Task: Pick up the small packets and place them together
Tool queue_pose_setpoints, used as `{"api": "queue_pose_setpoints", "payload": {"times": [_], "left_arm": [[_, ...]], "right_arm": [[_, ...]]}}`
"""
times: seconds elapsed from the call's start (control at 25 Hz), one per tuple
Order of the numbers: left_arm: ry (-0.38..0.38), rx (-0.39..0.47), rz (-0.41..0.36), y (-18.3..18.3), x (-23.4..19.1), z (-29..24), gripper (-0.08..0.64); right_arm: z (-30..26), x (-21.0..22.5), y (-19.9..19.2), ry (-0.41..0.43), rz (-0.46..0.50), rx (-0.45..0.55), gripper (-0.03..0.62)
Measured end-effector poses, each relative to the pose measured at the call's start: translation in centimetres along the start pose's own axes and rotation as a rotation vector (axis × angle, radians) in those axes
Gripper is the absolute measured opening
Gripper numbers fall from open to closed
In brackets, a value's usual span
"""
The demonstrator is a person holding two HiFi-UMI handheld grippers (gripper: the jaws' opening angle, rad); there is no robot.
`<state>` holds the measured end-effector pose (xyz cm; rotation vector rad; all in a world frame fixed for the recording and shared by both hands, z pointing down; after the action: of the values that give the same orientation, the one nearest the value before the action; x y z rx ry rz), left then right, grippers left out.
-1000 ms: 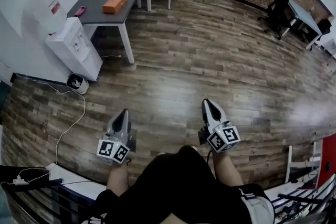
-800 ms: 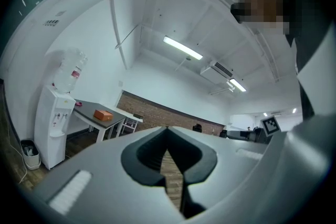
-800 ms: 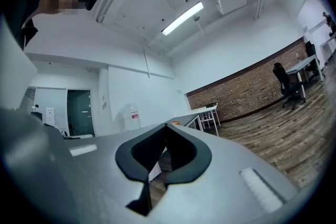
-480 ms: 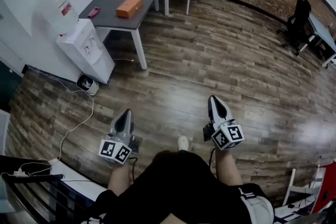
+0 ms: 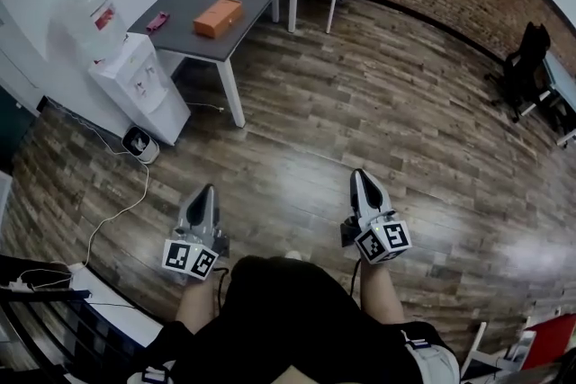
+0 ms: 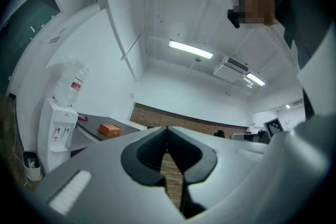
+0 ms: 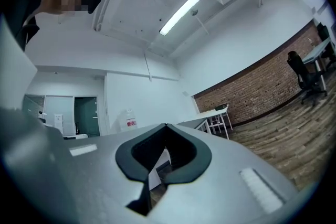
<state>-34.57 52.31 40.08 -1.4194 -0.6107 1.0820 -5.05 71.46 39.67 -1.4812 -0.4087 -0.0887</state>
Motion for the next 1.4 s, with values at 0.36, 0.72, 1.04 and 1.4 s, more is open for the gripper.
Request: {"api": "queue_pose_setpoints", "payload": {"times": [0.36, 0.72, 1.04, 1.4], "left_arm": [[-0.014, -0.037, -0.03, -1.0, 0.1, -5.0, 0.0], [-0.05, -0.022, -0.024, -1.0, -3.5, -11.5, 0.0], [-0.076, -0.003, -0.053, 1.2, -9.4, -18.0, 0.0], [-0.088, 0.0, -0.051, 2.8, -16.4, -22.0, 0.0]], "right_arm": [[-2.5, 3.7, -0.5, 0.002, -0.035, -0.001, 0.002], [-8.5, 4.8, 0.2, 0.003, 0.015, -0.009, 0.002], [-17.5, 4.6, 0.9, 0.005, 0.032, -0.001, 0.002], [-26.8, 2.8, 0.8, 0.017, 0.06, -0.014, 0.002]]}}
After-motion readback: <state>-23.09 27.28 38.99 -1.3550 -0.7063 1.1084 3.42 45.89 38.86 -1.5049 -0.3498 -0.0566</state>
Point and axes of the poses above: the fingertips, and each gripper's own axes: z backward along the fingers, x to its right, y out of its top, the point moved 4 cm from there along z, backward along the fingers, and after that the axes turned 2 degrees about -x, right-handed, at the moved point
